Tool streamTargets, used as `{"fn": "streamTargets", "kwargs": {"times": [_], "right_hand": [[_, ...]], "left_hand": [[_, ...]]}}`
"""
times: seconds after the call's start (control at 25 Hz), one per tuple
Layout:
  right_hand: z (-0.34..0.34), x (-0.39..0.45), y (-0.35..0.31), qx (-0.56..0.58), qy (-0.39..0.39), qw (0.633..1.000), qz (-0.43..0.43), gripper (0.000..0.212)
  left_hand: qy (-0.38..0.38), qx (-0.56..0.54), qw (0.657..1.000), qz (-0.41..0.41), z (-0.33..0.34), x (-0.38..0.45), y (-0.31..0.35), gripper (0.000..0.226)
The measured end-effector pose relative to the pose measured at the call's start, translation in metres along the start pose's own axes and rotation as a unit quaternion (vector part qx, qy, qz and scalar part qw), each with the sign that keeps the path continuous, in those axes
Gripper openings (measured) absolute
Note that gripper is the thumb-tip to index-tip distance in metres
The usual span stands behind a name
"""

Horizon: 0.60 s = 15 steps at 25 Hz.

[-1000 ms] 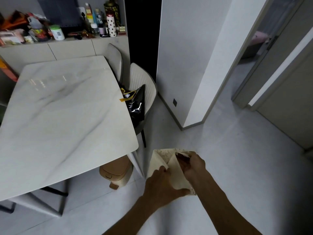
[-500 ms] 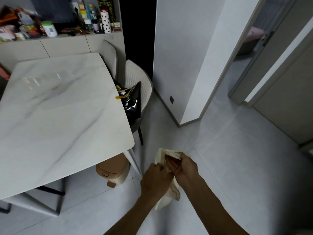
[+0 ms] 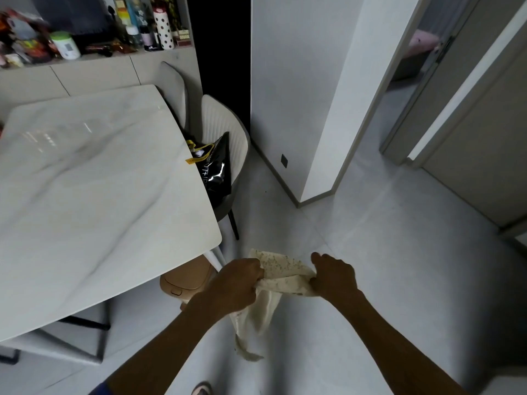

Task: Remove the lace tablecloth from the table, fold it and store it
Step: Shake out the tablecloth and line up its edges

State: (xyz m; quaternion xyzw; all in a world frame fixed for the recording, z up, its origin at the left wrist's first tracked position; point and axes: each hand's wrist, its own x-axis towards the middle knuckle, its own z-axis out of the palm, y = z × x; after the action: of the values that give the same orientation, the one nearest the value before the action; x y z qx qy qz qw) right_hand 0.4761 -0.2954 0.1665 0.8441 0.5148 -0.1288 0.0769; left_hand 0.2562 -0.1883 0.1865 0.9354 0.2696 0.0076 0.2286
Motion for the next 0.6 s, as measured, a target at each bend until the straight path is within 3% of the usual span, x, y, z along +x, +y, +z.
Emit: {"fn": "streamTargets", "kwargs": {"times": [0.12,0.2,0.32,0.36,0.48,0.6], "right_hand": [[0.017,0.008,-0.023,0.042,-0.007,0.994,-0.100,0.017],[0.020,0.011,-0.025,0.181,0.003,0.984,0.000,0.023],[0.004,0.024,-0.011,0.449,0.016,0.863,0.233,0.032],[-0.003,0.026,-0.008,0.443,0.033,0.860,0.251,0.036],[-0.021,0.029,-0.012,0.192,0.120,0.966,0.122,0.022],[-0.034,0.030,-0.013,0.158,0.125,0.976,-0.088,0.012]], "left_hand": [[0.001,0.012,1.000,0.015,-0.014,-0.007,-0.009,0.018],[0.006,0.027,1.000,-0.003,-0.025,-0.016,-0.023,0.017],[0.023,0.050,0.997,-0.058,-0.045,-0.030,-0.050,0.013],[0.026,0.060,0.996,-0.063,-0.050,-0.033,-0.056,0.012],[0.026,0.069,0.996,-0.059,-0.059,-0.036,-0.062,0.014],[0.016,0.078,0.995,-0.055,-0.067,-0.035,-0.066,0.018]]}}
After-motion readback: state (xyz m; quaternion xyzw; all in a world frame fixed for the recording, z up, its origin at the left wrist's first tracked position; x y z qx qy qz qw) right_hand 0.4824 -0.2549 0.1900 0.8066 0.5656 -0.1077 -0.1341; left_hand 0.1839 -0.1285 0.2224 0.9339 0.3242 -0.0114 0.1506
